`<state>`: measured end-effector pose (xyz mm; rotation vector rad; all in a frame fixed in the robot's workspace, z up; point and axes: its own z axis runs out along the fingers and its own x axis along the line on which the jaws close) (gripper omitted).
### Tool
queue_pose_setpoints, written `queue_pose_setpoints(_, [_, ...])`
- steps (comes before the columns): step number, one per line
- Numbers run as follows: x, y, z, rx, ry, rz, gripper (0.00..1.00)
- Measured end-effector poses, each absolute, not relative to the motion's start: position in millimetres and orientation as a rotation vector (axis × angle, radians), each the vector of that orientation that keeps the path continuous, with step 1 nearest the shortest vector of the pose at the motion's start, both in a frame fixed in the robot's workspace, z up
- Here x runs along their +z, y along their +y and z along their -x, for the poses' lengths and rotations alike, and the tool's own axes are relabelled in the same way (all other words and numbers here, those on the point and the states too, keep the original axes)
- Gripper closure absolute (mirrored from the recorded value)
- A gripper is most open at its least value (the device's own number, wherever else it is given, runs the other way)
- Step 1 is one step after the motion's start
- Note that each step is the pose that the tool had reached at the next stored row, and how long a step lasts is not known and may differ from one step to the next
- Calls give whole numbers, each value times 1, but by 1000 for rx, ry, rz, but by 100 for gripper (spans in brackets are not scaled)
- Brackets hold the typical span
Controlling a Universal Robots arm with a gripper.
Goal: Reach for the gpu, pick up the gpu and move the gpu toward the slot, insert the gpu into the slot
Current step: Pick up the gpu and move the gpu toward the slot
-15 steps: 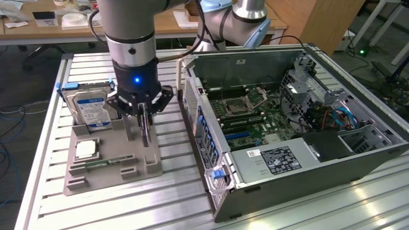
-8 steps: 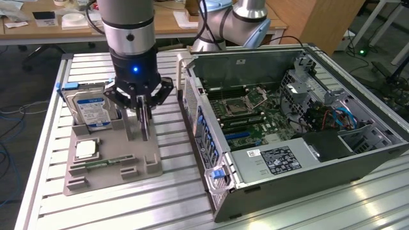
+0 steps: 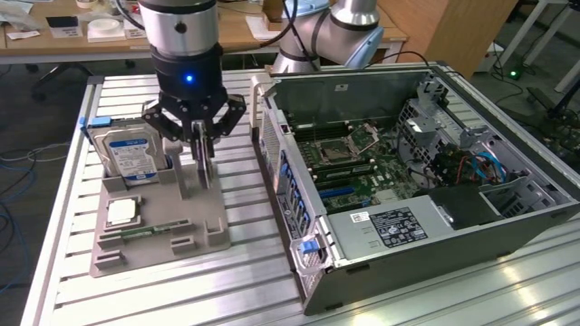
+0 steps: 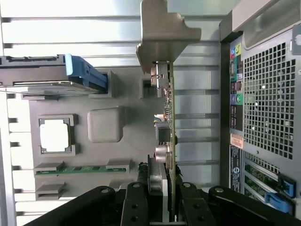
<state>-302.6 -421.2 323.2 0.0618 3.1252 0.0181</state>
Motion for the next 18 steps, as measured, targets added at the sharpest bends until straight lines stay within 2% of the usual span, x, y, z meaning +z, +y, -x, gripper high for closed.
queue_pose_setpoints(18, [394,-421,303,18,3125,-62,72])
